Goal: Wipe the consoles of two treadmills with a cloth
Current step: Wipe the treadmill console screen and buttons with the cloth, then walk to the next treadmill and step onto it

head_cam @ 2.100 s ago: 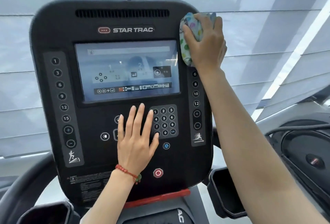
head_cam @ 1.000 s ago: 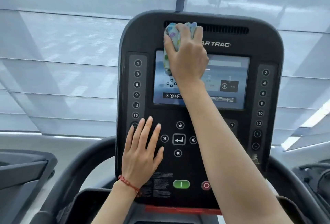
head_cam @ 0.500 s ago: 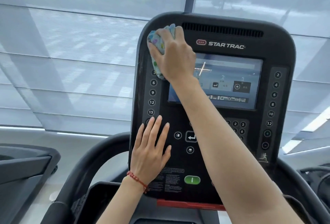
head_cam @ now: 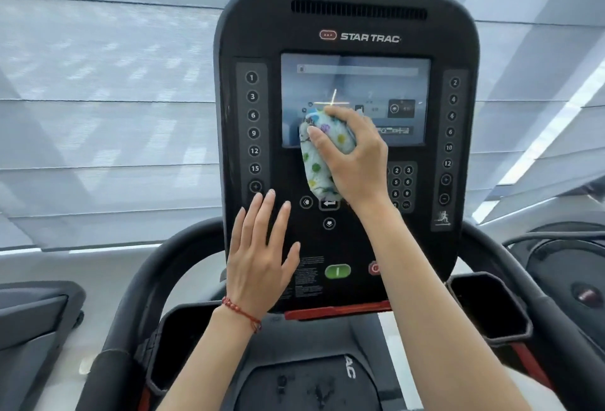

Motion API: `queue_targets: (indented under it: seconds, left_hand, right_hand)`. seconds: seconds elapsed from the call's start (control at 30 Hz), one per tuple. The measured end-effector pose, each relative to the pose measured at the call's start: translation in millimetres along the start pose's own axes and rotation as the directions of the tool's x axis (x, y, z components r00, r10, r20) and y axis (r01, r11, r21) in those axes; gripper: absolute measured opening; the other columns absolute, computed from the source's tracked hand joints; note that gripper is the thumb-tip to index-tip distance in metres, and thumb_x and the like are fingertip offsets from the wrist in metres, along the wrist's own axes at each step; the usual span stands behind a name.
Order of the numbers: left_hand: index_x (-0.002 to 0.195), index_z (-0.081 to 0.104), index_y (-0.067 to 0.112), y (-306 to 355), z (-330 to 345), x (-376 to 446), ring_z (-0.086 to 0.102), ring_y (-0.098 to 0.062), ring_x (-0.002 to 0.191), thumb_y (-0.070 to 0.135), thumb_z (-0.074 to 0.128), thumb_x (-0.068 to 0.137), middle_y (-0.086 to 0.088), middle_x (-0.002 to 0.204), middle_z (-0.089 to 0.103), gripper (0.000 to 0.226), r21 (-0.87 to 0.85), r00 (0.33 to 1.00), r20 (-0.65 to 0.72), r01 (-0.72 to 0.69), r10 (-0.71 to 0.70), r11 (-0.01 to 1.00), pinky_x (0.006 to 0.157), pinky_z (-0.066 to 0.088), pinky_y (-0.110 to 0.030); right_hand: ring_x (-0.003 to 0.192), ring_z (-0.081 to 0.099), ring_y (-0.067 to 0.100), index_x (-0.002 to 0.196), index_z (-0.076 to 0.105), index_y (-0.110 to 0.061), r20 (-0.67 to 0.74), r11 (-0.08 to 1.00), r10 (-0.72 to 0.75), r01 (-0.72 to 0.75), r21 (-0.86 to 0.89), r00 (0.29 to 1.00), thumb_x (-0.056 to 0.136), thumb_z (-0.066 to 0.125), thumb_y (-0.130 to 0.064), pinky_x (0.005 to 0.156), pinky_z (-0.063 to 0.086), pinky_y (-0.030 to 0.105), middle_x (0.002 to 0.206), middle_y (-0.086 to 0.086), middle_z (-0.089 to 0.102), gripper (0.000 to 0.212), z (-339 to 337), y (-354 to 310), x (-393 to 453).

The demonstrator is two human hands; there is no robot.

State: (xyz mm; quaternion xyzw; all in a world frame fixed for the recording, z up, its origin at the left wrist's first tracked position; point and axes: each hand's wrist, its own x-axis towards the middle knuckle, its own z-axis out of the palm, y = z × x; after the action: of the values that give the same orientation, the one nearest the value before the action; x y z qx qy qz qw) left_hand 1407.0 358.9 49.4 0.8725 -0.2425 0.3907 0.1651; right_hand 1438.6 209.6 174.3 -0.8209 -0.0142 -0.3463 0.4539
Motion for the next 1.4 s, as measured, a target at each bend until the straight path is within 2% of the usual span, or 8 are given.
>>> queue_targets:
  seconds: [0.13,0.37,0.63,0.8,0.9,1.07,1.23,1.4]
  left_hand:
    - [0.135,0.042,0.005,19.9,0.3,-6.0,0.032,-0.033,0.135,0.030,0.044,0.094,-0.021,0.142,0.039,0.049,-0.066,0.998,0.046,-0.037,0.040,0.997,0.109,0.029,-0.051]
    - [0.134,0.043,0.004,75.5,-4.3,-24.2,0.032,-0.034,0.134,0.029,0.044,0.093,-0.022,0.141,0.041,0.048,-0.174,0.989,0.090,-0.100,0.117,0.980,0.109,0.028,-0.050]
    - [0.132,0.046,0.004,178.1,-5.5,-52.0,0.033,-0.035,0.133,0.024,0.055,0.086,-0.021,0.140,0.041,0.051,-0.278,0.958,0.146,-0.200,0.247,0.940,0.108,0.028,-0.050]
    - [0.132,0.042,0.006,258.5,-6.0,-74.1,0.032,-0.035,0.133,0.031,0.046,0.090,-0.020,0.141,0.039,0.049,-0.401,0.900,0.168,-0.310,0.402,0.862,0.107,0.027,-0.051]
    - [0.132,0.041,0.006,298.8,-3.3,-86.3,0.031,-0.034,0.132,0.033,0.046,0.089,-0.019,0.141,0.037,0.051,-0.462,0.853,0.175,-0.370,0.492,0.806,0.106,0.028,-0.051]
    - [0.133,0.040,0.007,356.6,7.1,-101.0,0.030,-0.034,0.133,0.034,0.045,0.088,-0.021,0.141,0.040,0.053,-0.583,0.742,0.152,-0.466,0.653,0.665,0.108,0.025,-0.050]
    - [0.130,0.043,0.005,403.4,15.3,-124.8,0.032,-0.035,0.131,0.032,0.045,0.089,-0.023,0.137,0.044,0.050,-0.730,0.611,0.027,-0.529,0.792,0.432,0.108,0.025,-0.050]
    - [0.131,0.041,0.006,433.8,16.9,-161.8,0.032,-0.034,0.131,0.033,0.042,0.090,-0.023,0.138,0.044,0.049,-0.821,0.428,-0.060,-0.535,0.902,0.199,0.108,0.024,-0.049]
  right_hand:
    - [0.090,0.057,0.006,0.109,0.062,-0.022,-0.067,0.993,0.116,-0.117,-0.006,0.991,0.081,0.070,-0.030,0.082,0.049,0.022,0.102,0.000,0.060,0.030,-39.0,17.6,-42.6]
    - [0.090,0.057,0.008,0.105,0.063,-0.026,-0.179,0.960,0.263,-0.275,-0.045,0.948,0.080,0.071,-0.029,0.081,0.049,0.020,0.103,0.000,0.061,0.027,-112.9,36.8,-119.6]
    - [0.098,0.057,0.017,0.098,0.054,-0.048,-0.334,0.916,0.358,-0.398,-0.057,0.872,0.080,0.069,-0.038,0.085,0.053,0.041,0.106,0.001,0.057,0.026,-227.5,59.8,-210.1]
    - [0.089,0.054,0.007,0.106,0.059,-0.030,-0.462,0.855,0.415,-0.510,-0.096,0.784,0.080,0.070,-0.028,0.077,0.046,0.018,0.104,0.002,0.057,0.028,-298.9,74.5,-274.2]
    - [0.089,0.053,0.000,0.107,0.061,-0.026,-0.536,0.810,0.455,-0.580,-0.083,0.711,0.081,0.069,-0.026,0.071,0.042,0.003,0.101,0.002,0.056,0.028,-327.7,79.0,-309.6]
    - [0.087,0.052,-0.002,0.109,0.062,-0.020,-0.696,0.731,0.461,-0.680,-0.053,0.551,0.081,0.069,-0.025,0.069,0.037,-0.003,0.100,0.000,0.054,0.028,-358.5,76.7,-363.7]
    - [0.089,0.054,0.000,0.108,0.062,-0.022,-0.850,0.631,0.424,-0.775,0.029,0.313,0.081,0.069,-0.026,0.075,0.041,0.005,0.104,0.000,0.056,0.027,-369.6,67.5,-421.6]
    - [0.097,0.047,-0.019,0.109,0.062,-0.022,-0.934,0.556,0.355,-0.812,0.174,0.042,0.081,0.070,-0.023,0.078,0.038,0.000,0.106,-0.003,0.054,0.029,-359.8,47.3,-484.3]
